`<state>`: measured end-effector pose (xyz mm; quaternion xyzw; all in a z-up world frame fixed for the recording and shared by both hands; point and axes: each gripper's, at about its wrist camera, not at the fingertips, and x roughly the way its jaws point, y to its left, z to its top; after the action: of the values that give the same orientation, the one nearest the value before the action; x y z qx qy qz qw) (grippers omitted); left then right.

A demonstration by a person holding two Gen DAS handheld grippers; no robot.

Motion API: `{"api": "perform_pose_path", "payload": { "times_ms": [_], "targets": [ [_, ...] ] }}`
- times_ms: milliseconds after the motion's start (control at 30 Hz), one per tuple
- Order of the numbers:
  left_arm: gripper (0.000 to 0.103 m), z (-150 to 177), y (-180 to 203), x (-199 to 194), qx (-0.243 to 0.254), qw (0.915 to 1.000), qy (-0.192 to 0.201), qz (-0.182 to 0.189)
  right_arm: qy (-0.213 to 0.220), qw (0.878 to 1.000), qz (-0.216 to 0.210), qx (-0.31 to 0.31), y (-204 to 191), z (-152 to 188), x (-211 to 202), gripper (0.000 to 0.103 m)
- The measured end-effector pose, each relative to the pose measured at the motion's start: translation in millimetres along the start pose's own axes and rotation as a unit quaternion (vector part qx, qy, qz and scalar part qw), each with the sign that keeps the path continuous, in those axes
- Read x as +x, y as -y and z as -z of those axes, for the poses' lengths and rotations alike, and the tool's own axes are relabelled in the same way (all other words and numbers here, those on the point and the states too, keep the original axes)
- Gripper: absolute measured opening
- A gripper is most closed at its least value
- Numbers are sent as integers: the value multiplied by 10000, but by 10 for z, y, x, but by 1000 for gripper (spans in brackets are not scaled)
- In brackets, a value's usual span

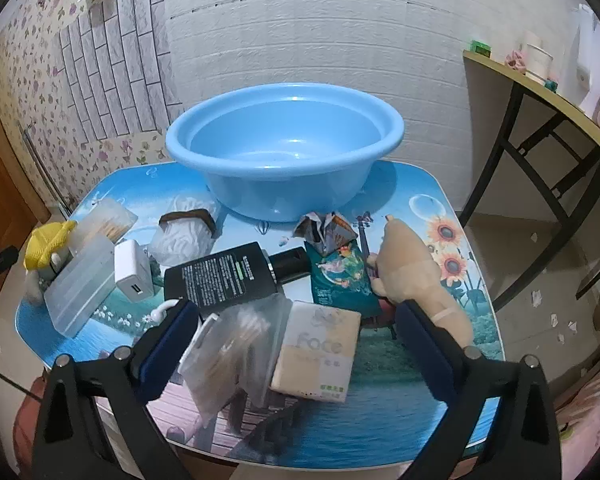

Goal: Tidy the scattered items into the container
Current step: 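Move left gripper to yellow mesh plush while right gripper moves to Face tissue pack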

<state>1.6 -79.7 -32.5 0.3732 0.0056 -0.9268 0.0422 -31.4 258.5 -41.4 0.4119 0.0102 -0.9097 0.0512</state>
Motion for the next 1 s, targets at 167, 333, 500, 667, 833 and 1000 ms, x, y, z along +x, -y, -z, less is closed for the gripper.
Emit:
{"api": "perform_pose_path", "payload": {
  "times_ms": [167, 333, 500, 667, 833, 1000],
  "targets": [
    [103, 12, -92, 91, 1, 9999, -115, -56, 29, 9999, -85, 87, 59, 22, 3, 96],
    [103, 14, -185, 182, -148, 9997, -205, 24, -29, 9997, -94, 233, 168, 76, 16, 88],
    [103, -22, -168, 303, -78, 9995, -289, 76, -177, 9990, -8, 403, 279, 111, 23, 80],
    [103, -30, -184, 466, -71, 9991, -395, 129, -309, 9991, -54, 272, 225, 167, 2, 69],
    [103, -29, -207, 588, -105, 9985, -491, 200, -546, 9984, 51, 153, 194, 224, 74, 61],
    [103, -33, -199, 703, -100, 9978, -595, 274, -699, 9973, 42, 209, 174, 255, 155, 61]
  ]
}}
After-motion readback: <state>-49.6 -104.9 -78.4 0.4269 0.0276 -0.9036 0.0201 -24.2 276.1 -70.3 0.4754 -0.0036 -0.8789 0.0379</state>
